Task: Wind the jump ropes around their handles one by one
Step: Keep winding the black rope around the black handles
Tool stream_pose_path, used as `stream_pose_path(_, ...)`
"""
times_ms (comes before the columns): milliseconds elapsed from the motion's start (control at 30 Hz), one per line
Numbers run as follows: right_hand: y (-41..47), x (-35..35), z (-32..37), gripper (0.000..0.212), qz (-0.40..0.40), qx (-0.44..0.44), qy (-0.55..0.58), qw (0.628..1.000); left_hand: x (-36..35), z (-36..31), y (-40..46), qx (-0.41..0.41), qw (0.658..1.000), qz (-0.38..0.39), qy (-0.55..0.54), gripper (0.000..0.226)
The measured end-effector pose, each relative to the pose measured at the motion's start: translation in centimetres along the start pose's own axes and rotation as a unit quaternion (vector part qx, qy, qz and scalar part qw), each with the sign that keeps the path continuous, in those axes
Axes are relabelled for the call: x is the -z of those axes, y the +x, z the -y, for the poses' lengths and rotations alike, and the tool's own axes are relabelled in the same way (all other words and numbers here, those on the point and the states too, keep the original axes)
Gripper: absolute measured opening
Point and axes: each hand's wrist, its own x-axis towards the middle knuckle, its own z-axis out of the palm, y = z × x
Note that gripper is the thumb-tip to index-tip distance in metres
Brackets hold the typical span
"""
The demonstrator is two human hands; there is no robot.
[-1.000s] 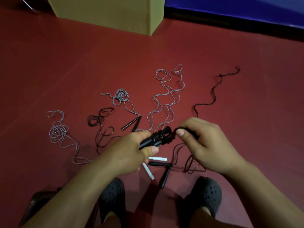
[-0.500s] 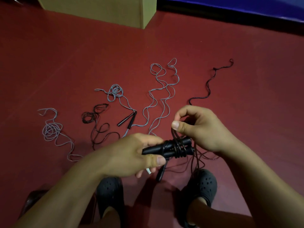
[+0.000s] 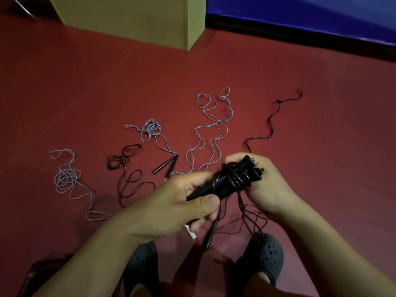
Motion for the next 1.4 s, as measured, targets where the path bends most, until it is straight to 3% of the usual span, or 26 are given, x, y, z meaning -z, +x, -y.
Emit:
stream_pose_path(67,-0.2,-0.2,-0.1,0.026,0.014,-0.004,-0.021,1.0,0.2,0.2,0.0,-0.009,1.0,-0.012,-0.006,0.033)
stream_pose_path(133,-0.3,-0.4,-0.4,0.015,0.017,-0.029,-0.014,0.999,0.3,0.1,0.2,-0.027,0.999,-0.03,-0.015,0.029)
stream_pose_path(233,-0.7,-0.8,-0.6,0.023,0.031,-0.054,-0.045,0.997,0.6,-0.1,0.5,-0.036,0.992,-0.118,-0.027,0.028)
stream_pose_path(400,-0.9,-1.2,-1.2,0.009,0.051,-0.094,-0.098,0.989,0.9,0.0,0.9,-0.026,0.977,-0.211,0.035,0.017)
stream_pose_path(567,-0.9,-1.2,-1.7,0.008,0.039,-0.066,-0.201,0.976,1.5,0.6,0.7,-0.005,0.957,-0.277,0.089,0.019)
stream_pose_path(800,-1.0,-1.3,-1.0,0.015,0.058,-0.046,-0.31,0.948,1.8,1.0,1.0,0.03,0.929,-0.363,0.074,0.013)
stream_pose_path(1000,-1.0,-1.2,-0.6,0.017,-0.029,-0.064,-0.347,0.935,2.5,1.7,0.9,0.066,0.905,-0.389,0.156,0.008)
stream_pose_path(1167,-1.4,-1.1,-0.5,0.031,0.028,-0.051,-0.384,0.921,2.8,2.2,0.6,0.093,0.88,-0.392,0.253,0.011)
stream_pose_path(1267,-1.6,-1.5,-0.5,0.028,0.037,-0.019,-0.399,0.916,2.4,2.1,0.5,0.117,0.867,-0.376,0.306,0.002)
stream_pose_path(1400,-1.6,-1.6,-0.2,0.019,0.02,0.038,-0.39,0.92,2.2,1.8,0.5,0.135,0.849,-0.363,0.359,0.008)
